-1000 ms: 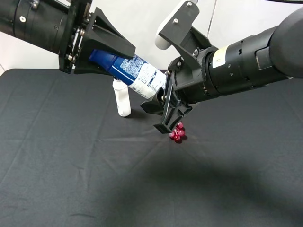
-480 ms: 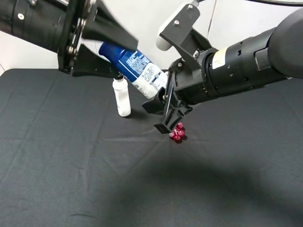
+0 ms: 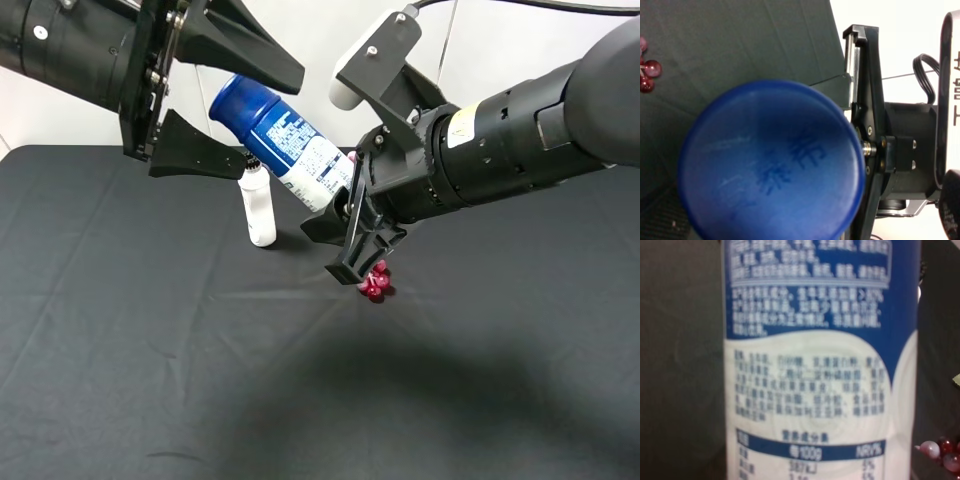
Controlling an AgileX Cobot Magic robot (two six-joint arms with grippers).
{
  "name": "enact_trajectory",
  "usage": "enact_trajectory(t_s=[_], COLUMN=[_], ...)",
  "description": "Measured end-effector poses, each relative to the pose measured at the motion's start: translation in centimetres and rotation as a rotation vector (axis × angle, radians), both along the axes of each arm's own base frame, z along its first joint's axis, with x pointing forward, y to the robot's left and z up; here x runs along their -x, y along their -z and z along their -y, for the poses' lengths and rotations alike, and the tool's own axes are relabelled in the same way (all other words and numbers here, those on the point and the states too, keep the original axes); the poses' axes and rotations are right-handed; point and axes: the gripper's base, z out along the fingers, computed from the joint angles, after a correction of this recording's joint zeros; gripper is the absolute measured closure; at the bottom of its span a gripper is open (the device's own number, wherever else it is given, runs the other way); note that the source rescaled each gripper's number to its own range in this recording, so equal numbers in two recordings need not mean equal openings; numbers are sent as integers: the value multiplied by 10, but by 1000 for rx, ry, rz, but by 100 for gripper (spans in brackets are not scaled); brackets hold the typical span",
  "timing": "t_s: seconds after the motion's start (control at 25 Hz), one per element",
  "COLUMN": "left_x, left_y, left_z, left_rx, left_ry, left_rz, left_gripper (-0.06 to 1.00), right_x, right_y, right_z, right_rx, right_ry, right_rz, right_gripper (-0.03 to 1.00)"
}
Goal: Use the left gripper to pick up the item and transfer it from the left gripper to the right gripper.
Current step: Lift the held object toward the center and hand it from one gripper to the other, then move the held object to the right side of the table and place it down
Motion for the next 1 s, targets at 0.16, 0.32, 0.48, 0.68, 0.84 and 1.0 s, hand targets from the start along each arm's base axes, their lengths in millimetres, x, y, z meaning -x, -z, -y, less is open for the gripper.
enact_trajectory(t_s=[0.16, 0.32, 0.48, 0.68, 0.84, 1.0], left_x=[0, 1, 3, 8, 14, 26], left_y=[0, 0, -4, -22, -32, -45], left_z=[0, 0, -1, -12, -31, -53], left_rx=[1, 2, 7, 9, -58, -142], left_ry=[3, 7, 5, -21, -63, -132], left_rz=[-2, -4, 9, 90, 154, 216], left_gripper=[-5, -5, -5, -5, -5, -5], right_x=[0, 0, 0, 3, 6, 6], right_y=[0, 0, 0, -6, -13, -14], right_z=[0, 0, 0, 3, 6, 6], right_rx=[0, 0, 2, -13, -31, -37], right_ry=[0, 0, -1, -2, -2, 2], right_rz=[0, 0, -2, 11, 29, 27], right_gripper=[95, 95, 95, 95, 95, 95])
